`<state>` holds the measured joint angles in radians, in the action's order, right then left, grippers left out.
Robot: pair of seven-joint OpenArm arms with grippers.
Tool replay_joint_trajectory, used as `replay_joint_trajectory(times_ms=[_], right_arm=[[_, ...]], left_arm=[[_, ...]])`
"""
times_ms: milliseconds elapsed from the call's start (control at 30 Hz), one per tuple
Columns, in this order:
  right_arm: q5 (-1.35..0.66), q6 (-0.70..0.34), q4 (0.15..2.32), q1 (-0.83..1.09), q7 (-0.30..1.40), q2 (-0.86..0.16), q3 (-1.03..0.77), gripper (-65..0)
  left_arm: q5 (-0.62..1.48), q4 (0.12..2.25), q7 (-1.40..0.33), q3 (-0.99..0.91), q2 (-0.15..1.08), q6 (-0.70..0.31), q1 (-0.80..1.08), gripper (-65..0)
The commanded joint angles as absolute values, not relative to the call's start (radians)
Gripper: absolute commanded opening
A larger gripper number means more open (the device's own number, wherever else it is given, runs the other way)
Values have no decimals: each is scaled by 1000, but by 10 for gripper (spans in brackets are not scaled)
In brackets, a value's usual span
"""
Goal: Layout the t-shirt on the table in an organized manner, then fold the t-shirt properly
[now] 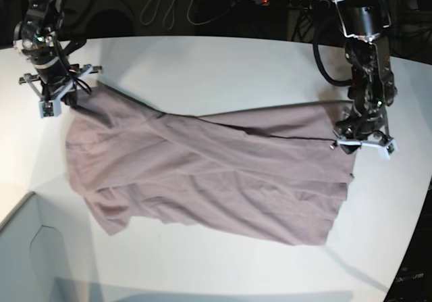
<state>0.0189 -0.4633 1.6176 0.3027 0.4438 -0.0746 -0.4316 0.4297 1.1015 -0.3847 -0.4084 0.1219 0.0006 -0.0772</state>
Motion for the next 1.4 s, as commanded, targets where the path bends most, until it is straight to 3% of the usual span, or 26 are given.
replay_joint_trajectory(times_ms=[0, 533, 633, 767, 967, 1367], right_arm=[[5, -460, 1635, 300, 421, -84, -435, -650], [5, -460, 1635, 302, 421, -85, -440, -650], [5, -460, 1635, 302, 421, -84, -440, -650], [5, -460, 1635, 302, 421, -82, -435, -650], [5, -460, 1635, 300, 421, -82, -435, -650], [5, -460, 1635, 294, 421, -82, -435, -650]], left_arm=[[433, 1119, -360, -397, 133, -2, -93, -385], [371, 997, -363, -381, 139, -1, -166, -395], [358, 986, -361, -381, 139, -1, -168, -472], [360, 986, -367, -381, 139, -1, -168, -650], [364, 1027, -369, -381, 139, -1, -165, -649], [371, 1377, -371, -389, 117, 39, -48, -649]])
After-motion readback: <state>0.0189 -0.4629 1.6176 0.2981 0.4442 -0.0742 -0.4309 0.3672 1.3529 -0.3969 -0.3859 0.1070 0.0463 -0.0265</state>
